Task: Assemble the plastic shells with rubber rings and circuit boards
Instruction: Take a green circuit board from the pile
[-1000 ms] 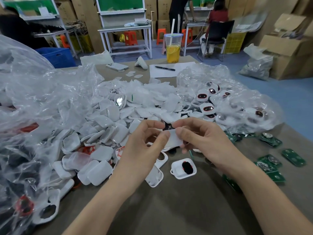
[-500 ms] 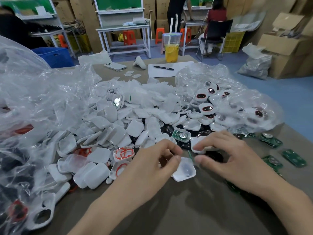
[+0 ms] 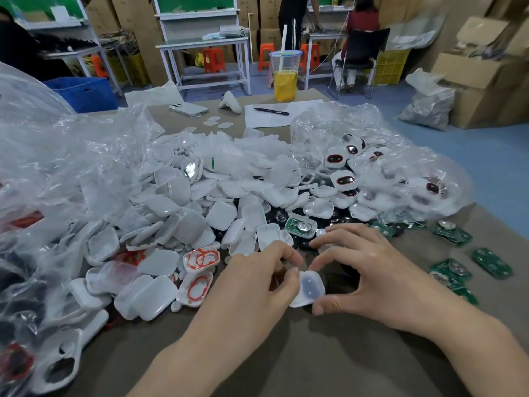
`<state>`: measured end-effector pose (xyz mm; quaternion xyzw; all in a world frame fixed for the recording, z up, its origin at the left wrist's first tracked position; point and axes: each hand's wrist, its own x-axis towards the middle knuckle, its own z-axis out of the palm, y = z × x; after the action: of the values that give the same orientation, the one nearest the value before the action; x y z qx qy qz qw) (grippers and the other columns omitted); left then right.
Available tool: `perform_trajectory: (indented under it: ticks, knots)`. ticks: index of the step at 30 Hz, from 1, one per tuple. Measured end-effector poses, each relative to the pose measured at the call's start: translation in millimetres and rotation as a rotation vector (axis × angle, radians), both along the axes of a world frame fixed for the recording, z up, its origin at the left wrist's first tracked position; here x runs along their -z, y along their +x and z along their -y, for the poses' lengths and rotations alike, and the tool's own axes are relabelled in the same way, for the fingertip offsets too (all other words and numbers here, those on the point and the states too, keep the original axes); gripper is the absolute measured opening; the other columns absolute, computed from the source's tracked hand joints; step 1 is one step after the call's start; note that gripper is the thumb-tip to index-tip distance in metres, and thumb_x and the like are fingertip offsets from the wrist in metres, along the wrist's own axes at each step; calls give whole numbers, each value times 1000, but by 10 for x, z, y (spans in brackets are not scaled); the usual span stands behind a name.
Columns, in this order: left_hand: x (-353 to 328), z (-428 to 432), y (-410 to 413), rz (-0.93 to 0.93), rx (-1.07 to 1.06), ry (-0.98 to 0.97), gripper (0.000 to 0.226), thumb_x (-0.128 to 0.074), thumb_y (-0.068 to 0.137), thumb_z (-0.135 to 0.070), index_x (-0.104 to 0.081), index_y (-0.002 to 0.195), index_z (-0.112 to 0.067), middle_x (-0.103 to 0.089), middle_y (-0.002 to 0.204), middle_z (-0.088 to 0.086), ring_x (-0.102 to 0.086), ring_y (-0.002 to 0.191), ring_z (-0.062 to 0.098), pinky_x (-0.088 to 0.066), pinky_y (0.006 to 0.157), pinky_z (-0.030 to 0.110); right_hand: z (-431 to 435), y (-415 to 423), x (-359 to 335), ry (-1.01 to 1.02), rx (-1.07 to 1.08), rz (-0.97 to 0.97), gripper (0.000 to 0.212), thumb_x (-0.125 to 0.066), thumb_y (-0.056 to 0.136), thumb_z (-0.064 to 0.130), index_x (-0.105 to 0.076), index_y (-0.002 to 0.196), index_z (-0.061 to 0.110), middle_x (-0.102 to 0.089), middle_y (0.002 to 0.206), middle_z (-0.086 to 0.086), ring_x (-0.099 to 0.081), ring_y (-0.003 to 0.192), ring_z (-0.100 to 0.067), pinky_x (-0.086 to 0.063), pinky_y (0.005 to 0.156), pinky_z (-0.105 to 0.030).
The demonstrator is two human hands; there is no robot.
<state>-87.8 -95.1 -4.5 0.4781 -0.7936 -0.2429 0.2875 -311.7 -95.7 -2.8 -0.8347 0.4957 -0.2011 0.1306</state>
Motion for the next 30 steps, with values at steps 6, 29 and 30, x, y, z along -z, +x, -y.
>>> perform_trajectory:
  ticks: [6, 29, 30]
  knots:
    - [-32, -7, 6, 20, -14, -13, 12, -49, 88, -43, -55, 98, -43, -62, 79, -21, -57, 67, 4, -42, 54, 22, -9, 20, -16, -16, -4, -15, 60, -51, 64, 90, -64, 101, 44, -50, 130, 32, -23, 133, 10, -15, 108, -15]
    - [-31, -51, -94, -11, -71, 37, 9, -56, 96, -34, -56, 99, -42, -60, 83, -28, -54, 70, 6, -35, 60, 24, 6, 20, 16, -41, 2, -21, 62, -51, 63, 92, -61, 99, 43, -49, 129, 33, -29, 134, 6, -22, 109, -22]
    - [-36, -57, -99, -9, -74, 37, 9, -56, 96, -34, -56, 99, -42, -59, 82, -29, -53, 69, 6, -33, 60, 23, 5, 21, 16, -41, 3, -20, 61, -52, 63, 92, -61, 99, 43, -50, 129, 33, -29, 134, 5, -22, 109, -22]
